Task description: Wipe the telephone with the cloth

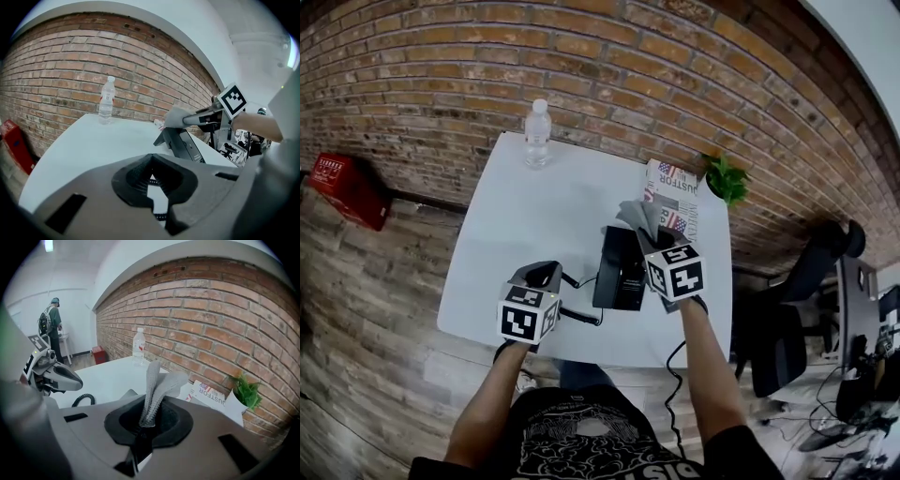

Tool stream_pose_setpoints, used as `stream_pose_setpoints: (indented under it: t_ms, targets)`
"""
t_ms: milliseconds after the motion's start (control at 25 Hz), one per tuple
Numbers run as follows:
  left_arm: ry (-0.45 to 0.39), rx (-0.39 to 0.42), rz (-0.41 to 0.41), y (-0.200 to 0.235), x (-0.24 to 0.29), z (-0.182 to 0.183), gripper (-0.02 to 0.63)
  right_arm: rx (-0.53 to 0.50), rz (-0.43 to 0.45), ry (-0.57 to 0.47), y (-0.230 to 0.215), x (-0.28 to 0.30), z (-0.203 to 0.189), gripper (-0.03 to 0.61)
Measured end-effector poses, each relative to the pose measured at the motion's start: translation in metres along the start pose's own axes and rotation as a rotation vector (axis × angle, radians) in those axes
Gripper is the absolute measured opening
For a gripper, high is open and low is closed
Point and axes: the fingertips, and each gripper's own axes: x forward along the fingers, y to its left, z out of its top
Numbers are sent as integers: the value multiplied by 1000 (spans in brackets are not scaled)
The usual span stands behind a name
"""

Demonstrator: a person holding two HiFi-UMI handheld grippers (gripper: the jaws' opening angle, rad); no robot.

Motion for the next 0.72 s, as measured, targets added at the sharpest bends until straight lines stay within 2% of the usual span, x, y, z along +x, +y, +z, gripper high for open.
stream_pose_setpoints:
  t_ms: [360,520,720]
  targets:
    - [10,-50,21,13,17,-5,6,-30,103,106,-1,32,-10,11]
    - [9,-65,30,17,19,-6,6,-6,163,117,6,38,-8,11]
    - [8,-78,45,20,17,-6,6,-29,213,130,14,43,-1,11]
